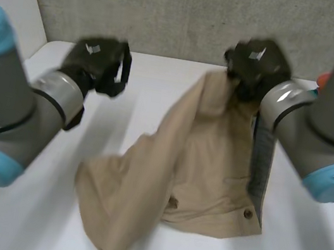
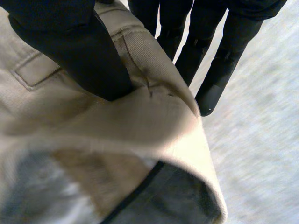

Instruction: Fold the laundry.

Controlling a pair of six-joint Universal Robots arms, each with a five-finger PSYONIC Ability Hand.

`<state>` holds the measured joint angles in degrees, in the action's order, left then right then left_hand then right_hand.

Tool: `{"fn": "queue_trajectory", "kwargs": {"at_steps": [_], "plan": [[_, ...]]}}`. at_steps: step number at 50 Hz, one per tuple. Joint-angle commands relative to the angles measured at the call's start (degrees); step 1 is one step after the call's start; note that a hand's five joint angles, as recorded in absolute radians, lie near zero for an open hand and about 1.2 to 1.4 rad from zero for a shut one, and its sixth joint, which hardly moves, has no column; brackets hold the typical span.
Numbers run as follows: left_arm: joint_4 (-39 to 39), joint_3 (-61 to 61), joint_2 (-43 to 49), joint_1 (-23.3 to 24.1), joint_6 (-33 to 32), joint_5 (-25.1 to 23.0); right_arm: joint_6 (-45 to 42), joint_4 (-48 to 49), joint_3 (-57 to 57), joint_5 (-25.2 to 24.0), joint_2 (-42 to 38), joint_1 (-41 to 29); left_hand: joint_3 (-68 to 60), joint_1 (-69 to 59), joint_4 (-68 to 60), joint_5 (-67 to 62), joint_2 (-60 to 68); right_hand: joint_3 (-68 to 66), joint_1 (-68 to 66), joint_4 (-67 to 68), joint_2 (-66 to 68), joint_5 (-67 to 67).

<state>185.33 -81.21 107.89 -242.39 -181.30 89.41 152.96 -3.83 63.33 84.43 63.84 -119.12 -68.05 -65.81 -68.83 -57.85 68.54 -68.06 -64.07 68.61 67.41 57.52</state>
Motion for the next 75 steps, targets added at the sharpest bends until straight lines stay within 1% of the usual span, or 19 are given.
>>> {"fn": "queue_trajectory", "kwargs": {"at_steps": [1,2,3,6,12,17,21,28,39,44,49,55,58,59,60,64,68,72,75], "plan": [[-1.11,4.13,13.39,-2.12,-1.16,0.06,-0.21,2.25,-0.14,0.56,-10.22,-0.68,17.54,15.30,18.31,17.34,-18.02,20.76,16.77,-21.31,-20.11,-20.22],[-1.28,4.31,13.92,-2.21,-1.16,0.32,-0.21,2.51,-0.14,1.26,-10.75,-0.68,26.96,24.72,27.74,26.76,-27.45,49.45,45.45,-49.99,-48.80,-48.90],[-1.72,4.57,14.01,-2.13,-1.16,0.67,-0.30,2.51,-0.14,1.79,-10.84,-0.68,36.88,34.64,37.66,36.68,-37.37,58.06,54.07,-58.61,-57.41,-57.52],[-2.16,4.05,12.44,-1.78,-1.07,0.85,-0.38,2.43,0.12,4.16,-10.23,-0.68,40.33,38.09,41.11,40.13,-40.81,58.06,54.07,-58.61,-57.41,-57.52],[-2.95,-1.31,-1.09,-0.81,-1.07,3.83,-0.74,2.08,3.02,4.87,-2.50,0.03,43.88,41.64,44.66,43.68,-44.36,58.06,54.07,-58.61,-57.41,-57.52],[-2.95,-9.73,-12.07,2.26,-1.25,6.12,-3.01,0.41,6.36,4.87,2.34,0.11,43.37,41.14,44.15,43.17,-43.86,58.06,54.07,-58.61,-57.41,-57.52],[-2.69,-16.23,-16.03,5.85,-1.59,5.60,-6.36,-2.93,8.29,4.96,3.22,0.29,42.87,40.63,43.65,42.67,-43.35,53.62,49.62,-54.16,-52.97,-53.07],[1.60,-23.45,-14.56,17.28,-5.71,5.95,-9.17,-8.82,11.55,4.87,3.22,1.43,45.05,42.81,45.83,44.85,-45.53,46.04,42.05,-46.59,-45.39,-45.50],[17.34,-27.68,-6.21,21.78,-12.93,5.60,-9.00,-8.91,19.36,1.89,3.40,4.59,48.92,46.68,49.70,48.72,-49.41,38.97,34.98,-39.51,-38.32,-38.42],[20.51,-26.63,-2.87,24.94,-20.73,3.24,-8.91,-8.03,22.97,-0.31,5.94,7.32,49.93,47.69,50.70,49.73,-50.41,39.47,35.48,-40.02,-38.82,-38.93],[20.78,-24.70,1.26,24.59,-28.04,0.50,-8.91,-7.95,26.40,-2.16,7.70,9.69,49.60,47.36,50.38,49.40,-50.08,39.81,35.82,-40.36,-39.16,-39.27],[21.21,-20.58,7.49,21.88,-33.32,0.41,-8.91,-6.10,29.30,-4.18,7.88,11.45,46.09,43.85,46.87,45.89,-46.58,39.81,35.82,-40.36,-39.16,-39.27],[21.92,-18.64,9.70,20.99,-34.03,0.59,-8.91,-4.70,30.44,-4.18,7.88,12.15,21.95,19.71,22.73,21.75,-22.44,39.81,35.82,-40.36,-39.16,-39.27],[22.96,-17.41,10.31,20.73,-34.29,0.94,-9.00,-4.52,30.71,-4.18,7.88,12.24,-2.47,-4.71,-1.69,-2.67,1.99,39.65,35.65,-40.19,-39.00,-39.10],[23.67,-16.88,10.41,20.73,-34.29,1.03,-9.00,-4.34,30.88,-4.18,7.88,12.33,-11.85,-14.09,-11.07,-12.05,11.37,39.64,35.65,-40.19,-38.99,-39.10],[29.64,-14.51,10.50,18.89,-34.38,1.64,-9.00,-4.17,31.50,-4.27,7.88,12.25,-11.95,-14.19,-11.17,-12.15,11.46,39.64,35.65,-40.19,-38.99,-39.10],[34.74,-9.68,11.02,12.83,-34.64,1.73,-8.91,-4.25,32.03,-4.36,8.14,12.16,-11.95,-14.19,-11.17,-12.15,11.46,39.64,35.65,-40.19,-38.99,-39.10],[34.84,-1.42,15.05,7.73,-35.78,1.03,-8.74,-4.25,32.56,-4.45,9.29,11.98,-11.95,-14.19,-11.17,-12.15,11.46,39.48,35.48,-40.02,-38.83,-38.93],[31.26,6.12,19.96,3.78,-37.19,0.51,-8.56,-4.17,33.43,-4.36,9.90,11.89,-11.95,-14.19,-11.17,-12.15,11.46,39.31,35.32,-39.85,-38.66,-38.76]]}}
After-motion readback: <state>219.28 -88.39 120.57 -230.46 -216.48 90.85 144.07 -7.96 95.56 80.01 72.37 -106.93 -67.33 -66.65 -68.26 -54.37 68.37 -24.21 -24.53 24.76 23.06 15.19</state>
